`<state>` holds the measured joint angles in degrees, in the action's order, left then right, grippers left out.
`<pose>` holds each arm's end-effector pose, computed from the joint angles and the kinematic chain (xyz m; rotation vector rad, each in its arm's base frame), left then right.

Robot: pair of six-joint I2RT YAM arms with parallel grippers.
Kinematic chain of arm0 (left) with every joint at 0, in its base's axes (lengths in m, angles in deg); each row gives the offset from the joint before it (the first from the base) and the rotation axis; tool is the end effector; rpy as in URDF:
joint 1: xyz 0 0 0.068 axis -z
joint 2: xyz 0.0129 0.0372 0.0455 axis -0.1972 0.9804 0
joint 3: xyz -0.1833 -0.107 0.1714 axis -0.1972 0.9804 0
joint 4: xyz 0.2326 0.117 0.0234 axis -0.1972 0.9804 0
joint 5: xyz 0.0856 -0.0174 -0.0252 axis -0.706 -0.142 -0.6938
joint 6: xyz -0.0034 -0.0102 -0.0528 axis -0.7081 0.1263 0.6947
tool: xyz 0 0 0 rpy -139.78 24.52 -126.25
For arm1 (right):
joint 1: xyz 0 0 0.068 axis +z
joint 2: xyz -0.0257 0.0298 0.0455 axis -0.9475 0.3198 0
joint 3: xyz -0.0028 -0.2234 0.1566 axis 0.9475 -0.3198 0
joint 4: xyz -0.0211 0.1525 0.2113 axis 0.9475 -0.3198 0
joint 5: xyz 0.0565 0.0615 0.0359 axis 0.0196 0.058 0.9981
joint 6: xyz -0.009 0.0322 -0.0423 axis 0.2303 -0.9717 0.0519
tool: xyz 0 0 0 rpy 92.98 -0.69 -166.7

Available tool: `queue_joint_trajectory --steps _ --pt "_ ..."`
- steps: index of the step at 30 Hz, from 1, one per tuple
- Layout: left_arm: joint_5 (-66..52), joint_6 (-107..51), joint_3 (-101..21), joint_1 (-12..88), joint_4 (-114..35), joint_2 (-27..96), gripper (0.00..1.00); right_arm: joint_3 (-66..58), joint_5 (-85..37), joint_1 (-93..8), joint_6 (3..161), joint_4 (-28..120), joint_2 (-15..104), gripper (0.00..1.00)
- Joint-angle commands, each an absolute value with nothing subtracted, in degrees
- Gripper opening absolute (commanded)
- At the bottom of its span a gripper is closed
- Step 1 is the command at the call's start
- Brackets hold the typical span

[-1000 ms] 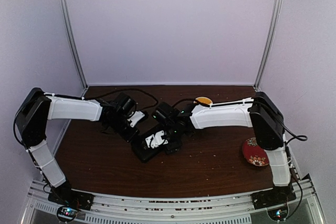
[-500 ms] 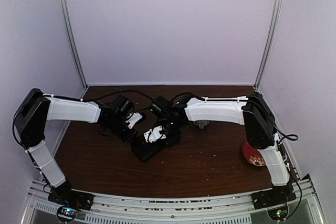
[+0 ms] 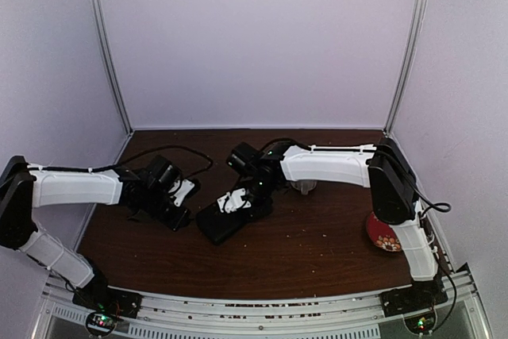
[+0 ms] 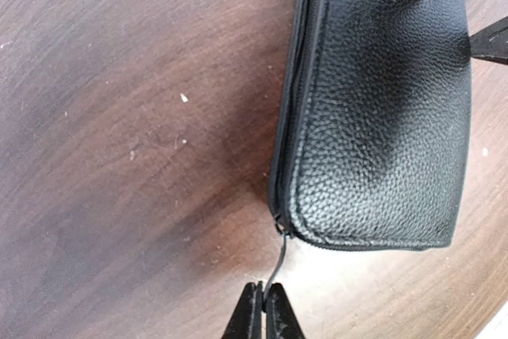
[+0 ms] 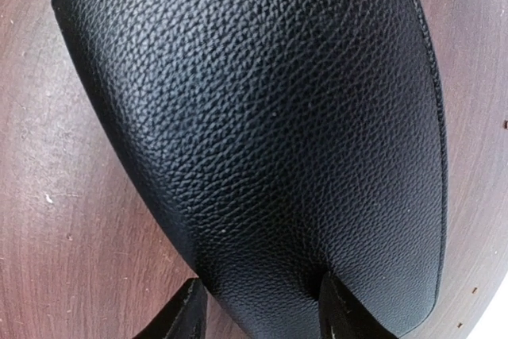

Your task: Sort the hair-cutting tools

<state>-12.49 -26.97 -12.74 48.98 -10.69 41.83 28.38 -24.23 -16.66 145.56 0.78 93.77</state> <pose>0.2071 -0.1616 0.1747 0.6103 2.6712 -0.3232 0.2738 0.3948 0.1767 -2.2941 1.5211 0.1758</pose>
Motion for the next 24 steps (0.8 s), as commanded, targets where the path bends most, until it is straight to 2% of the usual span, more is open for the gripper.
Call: queue_joint_trajectory --steps 1,10,18,24 --pt "-9.69 -24.98 -10.86 50.37 -7.20 39.28 0.00 27.87 -27.11 -18.80 142.98 -5.68 96.98 0.48" --pt "-1.34 -26.36 -12.51 60.33 -16.75 45.34 0.00 28.21 -27.12 -18.83 141.59 -5.38 97.21 0.48" --pt "4.21 -22.58 -13.20 61.74 -26.63 48.78 0.00 28.32 -26.46 -18.94 139.72 -4.80 97.11 0.47" --pt "-0.46 -22.87 -13.23 61.61 -24.67 48.86 0.00 26.15 -24.92 -19.63 137.78 -2.92 95.71 0.47"
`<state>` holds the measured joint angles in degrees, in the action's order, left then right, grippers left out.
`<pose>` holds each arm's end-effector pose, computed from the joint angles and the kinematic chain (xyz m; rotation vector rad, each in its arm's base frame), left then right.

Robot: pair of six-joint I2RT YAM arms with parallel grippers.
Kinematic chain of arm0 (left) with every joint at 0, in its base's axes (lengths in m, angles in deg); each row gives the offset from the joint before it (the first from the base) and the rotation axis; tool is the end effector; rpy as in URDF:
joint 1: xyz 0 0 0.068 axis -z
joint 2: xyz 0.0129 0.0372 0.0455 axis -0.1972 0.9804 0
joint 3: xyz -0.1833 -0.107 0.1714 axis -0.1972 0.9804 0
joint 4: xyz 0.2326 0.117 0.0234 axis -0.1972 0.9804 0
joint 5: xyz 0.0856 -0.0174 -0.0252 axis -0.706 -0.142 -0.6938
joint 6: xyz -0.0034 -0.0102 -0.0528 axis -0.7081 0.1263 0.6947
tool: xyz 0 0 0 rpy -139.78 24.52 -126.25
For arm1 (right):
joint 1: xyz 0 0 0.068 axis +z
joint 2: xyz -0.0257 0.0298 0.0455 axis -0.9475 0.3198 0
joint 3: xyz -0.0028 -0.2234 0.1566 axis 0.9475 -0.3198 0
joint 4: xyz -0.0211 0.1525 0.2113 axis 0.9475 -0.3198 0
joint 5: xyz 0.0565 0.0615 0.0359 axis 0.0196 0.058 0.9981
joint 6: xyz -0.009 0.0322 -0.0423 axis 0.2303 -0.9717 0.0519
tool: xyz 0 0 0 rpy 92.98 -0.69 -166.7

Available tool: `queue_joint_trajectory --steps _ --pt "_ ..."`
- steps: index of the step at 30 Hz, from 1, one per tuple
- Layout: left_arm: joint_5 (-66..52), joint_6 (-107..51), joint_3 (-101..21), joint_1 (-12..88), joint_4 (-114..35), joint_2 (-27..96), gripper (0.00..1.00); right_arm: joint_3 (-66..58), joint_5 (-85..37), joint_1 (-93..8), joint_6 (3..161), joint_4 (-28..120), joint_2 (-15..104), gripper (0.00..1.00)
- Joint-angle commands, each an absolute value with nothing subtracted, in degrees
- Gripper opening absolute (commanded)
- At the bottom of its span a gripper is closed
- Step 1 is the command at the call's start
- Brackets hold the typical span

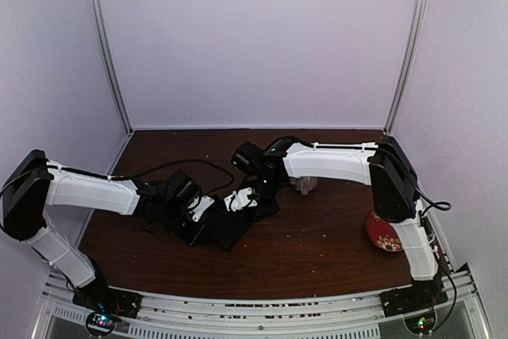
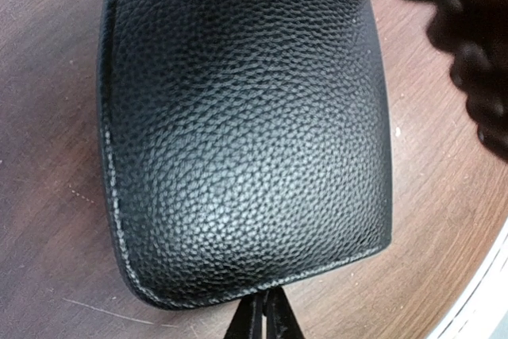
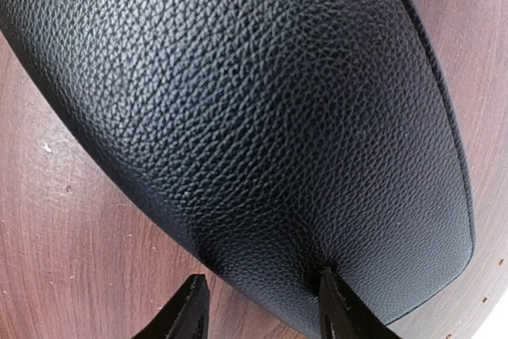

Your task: Sort the hair-cutting tools

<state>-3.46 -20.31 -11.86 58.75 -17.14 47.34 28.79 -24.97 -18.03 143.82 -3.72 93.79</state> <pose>0.1810 -0.2072 0.1525 0.7516 2.7184 -0.5952 0.2793 0.3822 0.1756 -2.3058 1.6327 0.1654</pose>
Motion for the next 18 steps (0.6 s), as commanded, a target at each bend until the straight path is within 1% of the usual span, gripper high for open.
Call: queue_joint_trajectory --steps 1,6,9,13,18 --pt "-2.15 -23.01 -13.47 61.31 -23.65 48.88 0.00 26.27 -24.60 -19.74 137.34 -3.18 95.80 0.47" --pt "-6.84 -24.98 -14.79 57.57 -18.71 48.69 0.00 24.76 -21.30 -19.49 134.26 -6.23 94.45 0.47" --pt "-11.52 -26.72 -16.11 55.10 -16.65 49.25 0.00 23.19 -16.94 -18.34 131.85 -7.65 92.05 0.51" --pt "-14.72 -29.10 -18.88 52.66 -15.43 51.24 0.00 25.85 -10.17 -17.23 129.37 -10.18 89.93 0.52" --pt "-16.85 -32.77 -21.11 50.64 -15.37 53.13 0.00 26.14 -13.15 -18.19 132.79 -8.20 87.08 0.55"
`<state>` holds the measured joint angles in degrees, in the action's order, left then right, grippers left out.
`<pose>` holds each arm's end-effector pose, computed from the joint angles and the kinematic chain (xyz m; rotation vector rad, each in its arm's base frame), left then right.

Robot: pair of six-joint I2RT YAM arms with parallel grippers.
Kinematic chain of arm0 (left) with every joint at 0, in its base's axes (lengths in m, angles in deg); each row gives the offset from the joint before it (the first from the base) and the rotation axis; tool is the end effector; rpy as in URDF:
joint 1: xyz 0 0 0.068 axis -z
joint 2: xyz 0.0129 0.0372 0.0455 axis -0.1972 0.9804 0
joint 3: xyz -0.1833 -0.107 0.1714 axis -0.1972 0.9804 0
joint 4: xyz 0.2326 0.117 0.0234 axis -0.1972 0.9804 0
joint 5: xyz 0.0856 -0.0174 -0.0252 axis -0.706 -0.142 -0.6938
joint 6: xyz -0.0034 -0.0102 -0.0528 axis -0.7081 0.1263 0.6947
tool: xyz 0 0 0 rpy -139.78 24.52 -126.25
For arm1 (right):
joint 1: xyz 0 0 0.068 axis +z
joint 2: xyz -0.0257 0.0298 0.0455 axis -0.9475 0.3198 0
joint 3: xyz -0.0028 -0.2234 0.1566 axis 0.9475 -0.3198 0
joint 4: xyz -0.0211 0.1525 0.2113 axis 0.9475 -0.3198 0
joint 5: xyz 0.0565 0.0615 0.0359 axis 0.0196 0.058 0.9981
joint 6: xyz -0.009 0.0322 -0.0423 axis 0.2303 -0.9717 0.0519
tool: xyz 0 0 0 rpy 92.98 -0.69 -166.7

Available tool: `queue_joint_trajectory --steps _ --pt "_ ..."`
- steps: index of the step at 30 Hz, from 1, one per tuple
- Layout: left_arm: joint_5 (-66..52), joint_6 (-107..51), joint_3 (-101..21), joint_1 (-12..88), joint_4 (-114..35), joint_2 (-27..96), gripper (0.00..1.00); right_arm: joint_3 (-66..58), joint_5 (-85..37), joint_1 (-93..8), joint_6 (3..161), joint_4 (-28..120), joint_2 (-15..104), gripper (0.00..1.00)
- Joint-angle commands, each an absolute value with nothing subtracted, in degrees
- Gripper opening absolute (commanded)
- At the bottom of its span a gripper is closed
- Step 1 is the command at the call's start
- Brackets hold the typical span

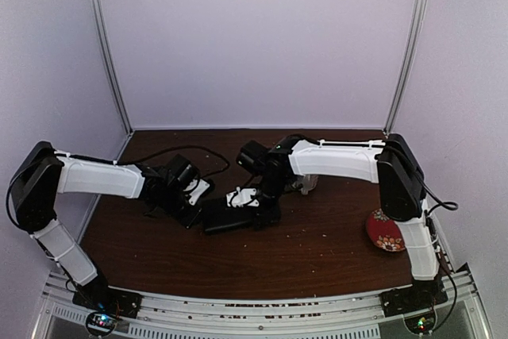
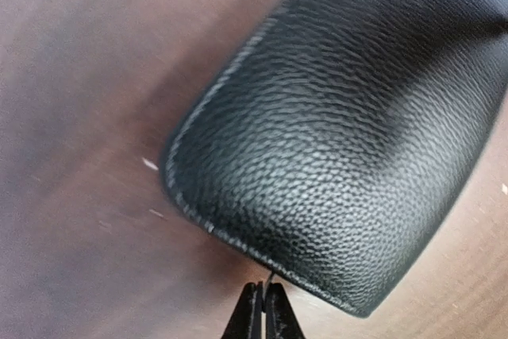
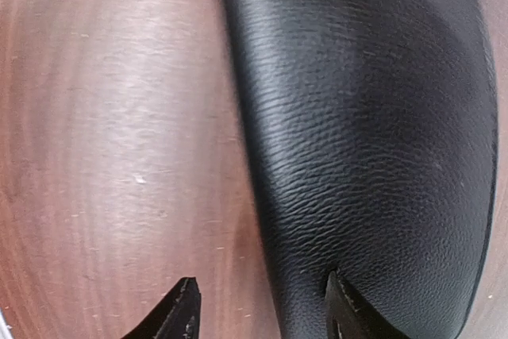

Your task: Sort the hair-cutting tools

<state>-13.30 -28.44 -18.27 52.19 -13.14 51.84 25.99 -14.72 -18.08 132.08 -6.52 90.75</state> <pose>0.2237 -0.1947 0.1575 0.7222 2.6768 -0.2951 0.2652 0.3730 0.1853 -2.1786 1.8662 0.4658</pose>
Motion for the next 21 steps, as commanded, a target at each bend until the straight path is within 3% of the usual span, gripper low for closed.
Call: queue_joint_trajectory --steps 1,13,21 --pt "-16.95 -33.27 -21.49 50.18 -15.50 53.50 0.00 25.54 -14.83 -18.26 134.11 -7.20 86.81 0.55" --pt "-15.31 -35.29 -24.15 49.08 -16.22 56.58 0.00 18.97 -27.77 -18.17 138.08 7.07 87.47 0.62" --pt "-12.88 -31.63 -17.62 49.08 -16.90 52.02 0.00 20.81 -30.11 -18.51 137.71 1.50 92.38 0.46"
